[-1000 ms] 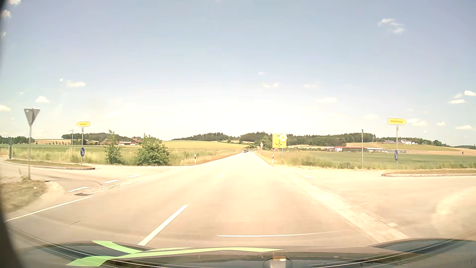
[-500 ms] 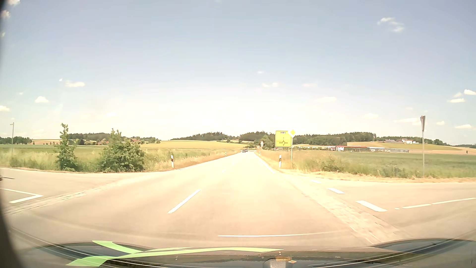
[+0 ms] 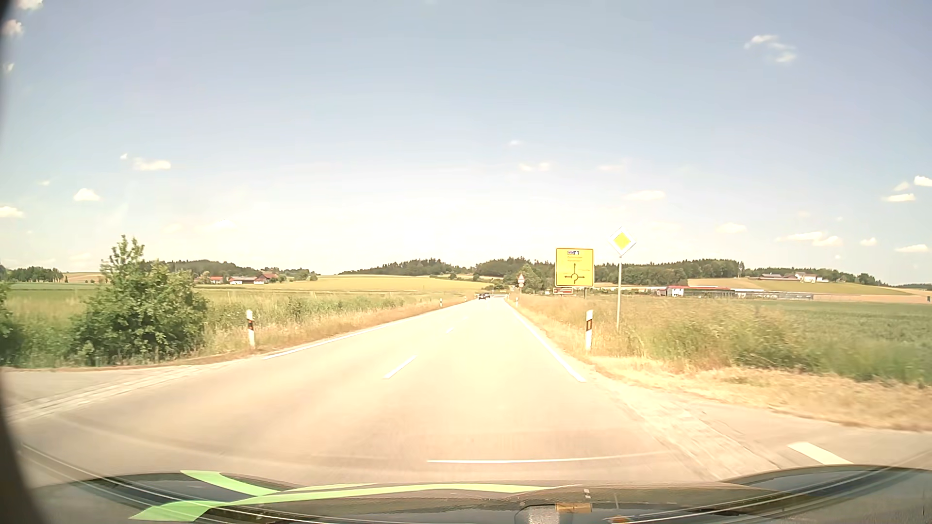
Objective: Follow the waypoints while adhering to traffic rules and regulations
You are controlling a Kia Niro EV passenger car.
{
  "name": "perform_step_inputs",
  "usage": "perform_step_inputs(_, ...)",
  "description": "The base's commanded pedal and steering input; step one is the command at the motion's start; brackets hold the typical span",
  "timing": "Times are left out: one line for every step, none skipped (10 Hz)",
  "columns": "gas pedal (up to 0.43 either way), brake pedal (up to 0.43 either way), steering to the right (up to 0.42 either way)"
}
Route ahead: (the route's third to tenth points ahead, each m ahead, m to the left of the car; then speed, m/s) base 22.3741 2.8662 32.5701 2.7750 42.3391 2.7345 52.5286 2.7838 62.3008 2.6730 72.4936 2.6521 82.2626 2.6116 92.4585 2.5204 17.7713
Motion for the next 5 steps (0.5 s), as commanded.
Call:
perform_step_inputs(0.169, 0.0, -0.001)
perform_step_inputs(0.177, 0.0, 0.001)
perform_step_inputs(0.189, 0.0, 0.001)
perform_step_inputs(0.189, 0.0, 0.001)
perform_step_inputs(0.189, 0.0, 0.001)
